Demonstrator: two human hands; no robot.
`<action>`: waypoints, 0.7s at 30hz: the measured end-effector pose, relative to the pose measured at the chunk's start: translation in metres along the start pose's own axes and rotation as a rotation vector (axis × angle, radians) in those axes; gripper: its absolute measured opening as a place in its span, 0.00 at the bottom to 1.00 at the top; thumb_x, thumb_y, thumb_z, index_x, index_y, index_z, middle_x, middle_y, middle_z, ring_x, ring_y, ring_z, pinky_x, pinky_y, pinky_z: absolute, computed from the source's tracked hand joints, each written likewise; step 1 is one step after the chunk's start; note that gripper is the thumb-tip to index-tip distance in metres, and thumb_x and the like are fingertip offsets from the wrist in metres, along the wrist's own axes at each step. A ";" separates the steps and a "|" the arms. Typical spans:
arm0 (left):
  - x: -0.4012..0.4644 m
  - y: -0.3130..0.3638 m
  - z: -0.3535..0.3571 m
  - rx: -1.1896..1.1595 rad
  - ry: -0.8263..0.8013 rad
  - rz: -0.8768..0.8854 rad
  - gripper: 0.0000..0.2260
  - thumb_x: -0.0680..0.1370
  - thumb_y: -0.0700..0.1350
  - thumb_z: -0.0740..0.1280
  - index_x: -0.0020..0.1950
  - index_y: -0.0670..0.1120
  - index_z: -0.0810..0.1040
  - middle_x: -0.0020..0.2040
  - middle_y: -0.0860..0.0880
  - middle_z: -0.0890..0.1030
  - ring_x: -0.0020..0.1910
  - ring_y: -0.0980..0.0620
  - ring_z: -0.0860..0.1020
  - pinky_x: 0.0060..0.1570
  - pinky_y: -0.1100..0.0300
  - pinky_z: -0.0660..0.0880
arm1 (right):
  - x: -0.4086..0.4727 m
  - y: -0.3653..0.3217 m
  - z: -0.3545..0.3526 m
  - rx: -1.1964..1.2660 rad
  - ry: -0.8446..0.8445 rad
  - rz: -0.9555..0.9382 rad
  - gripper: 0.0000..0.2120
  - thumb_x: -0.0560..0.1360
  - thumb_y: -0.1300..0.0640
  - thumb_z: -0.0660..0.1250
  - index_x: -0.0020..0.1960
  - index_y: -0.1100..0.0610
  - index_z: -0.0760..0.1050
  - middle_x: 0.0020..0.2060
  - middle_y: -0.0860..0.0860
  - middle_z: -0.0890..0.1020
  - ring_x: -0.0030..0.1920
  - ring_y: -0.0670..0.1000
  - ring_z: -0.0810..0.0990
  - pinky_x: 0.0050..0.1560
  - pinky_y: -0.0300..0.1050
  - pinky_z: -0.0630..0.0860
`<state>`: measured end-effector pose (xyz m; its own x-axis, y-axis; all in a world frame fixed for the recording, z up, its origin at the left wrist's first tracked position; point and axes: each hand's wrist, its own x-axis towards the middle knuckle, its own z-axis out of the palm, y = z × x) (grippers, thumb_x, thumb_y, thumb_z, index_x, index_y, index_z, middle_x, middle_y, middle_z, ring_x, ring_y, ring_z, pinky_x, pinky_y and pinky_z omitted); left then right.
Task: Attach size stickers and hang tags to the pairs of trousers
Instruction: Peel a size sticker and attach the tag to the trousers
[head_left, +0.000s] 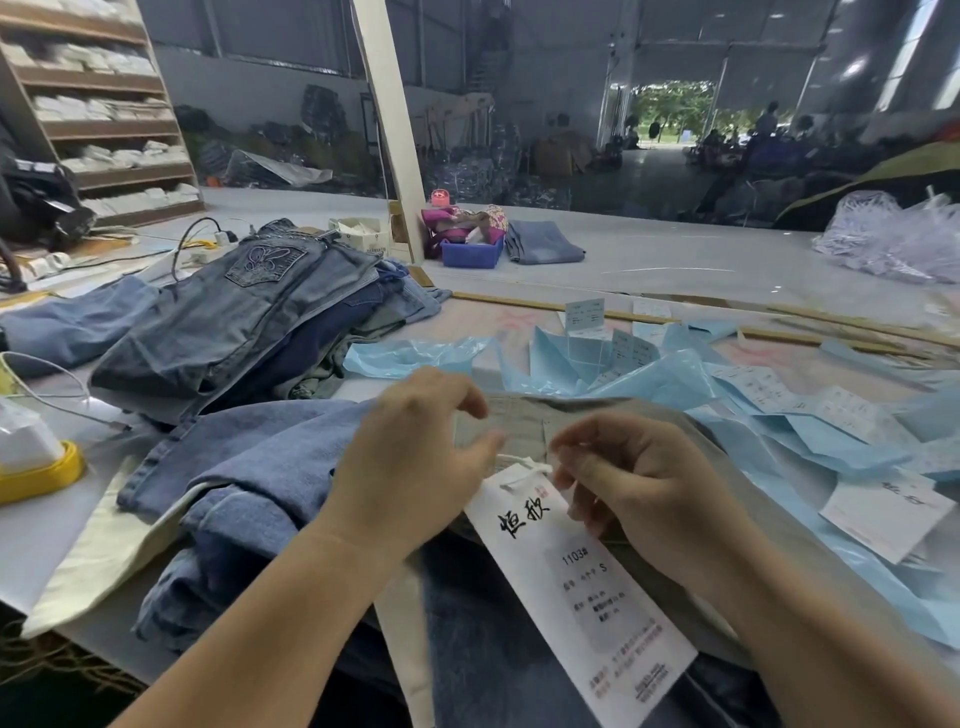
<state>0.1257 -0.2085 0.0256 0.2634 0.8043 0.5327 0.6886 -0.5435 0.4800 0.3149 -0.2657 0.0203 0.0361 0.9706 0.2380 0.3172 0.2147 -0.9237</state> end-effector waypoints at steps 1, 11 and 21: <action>0.001 -0.005 -0.002 0.107 -0.057 -0.050 0.10 0.72 0.57 0.72 0.49 0.55 0.77 0.46 0.59 0.75 0.48 0.61 0.73 0.48 0.71 0.65 | -0.002 0.004 -0.003 -0.094 0.037 0.015 0.13 0.77 0.64 0.67 0.42 0.48 0.81 0.34 0.51 0.83 0.29 0.51 0.80 0.32 0.47 0.79; -0.011 -0.027 -0.022 0.176 -0.603 -0.234 0.39 0.57 0.75 0.65 0.65 0.65 0.65 0.60 0.62 0.64 0.62 0.59 0.59 0.59 0.58 0.63 | -0.012 0.015 -0.032 -0.766 -0.116 -0.046 0.16 0.74 0.46 0.69 0.62 0.44 0.75 0.58 0.35 0.73 0.63 0.42 0.68 0.63 0.35 0.63; -0.015 -0.010 -0.011 0.145 -0.197 -0.047 0.19 0.70 0.36 0.64 0.54 0.57 0.81 0.50 0.56 0.79 0.53 0.50 0.74 0.52 0.54 0.73 | -0.036 0.018 -0.042 -0.778 -0.333 0.000 0.52 0.65 0.37 0.73 0.79 0.41 0.45 0.74 0.33 0.48 0.72 0.32 0.42 0.69 0.30 0.42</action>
<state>0.1077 -0.2180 0.0204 0.3459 0.8669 0.3589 0.7891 -0.4757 0.3887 0.3595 -0.3014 0.0082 -0.2065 0.9782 0.0239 0.8837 0.1969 -0.4246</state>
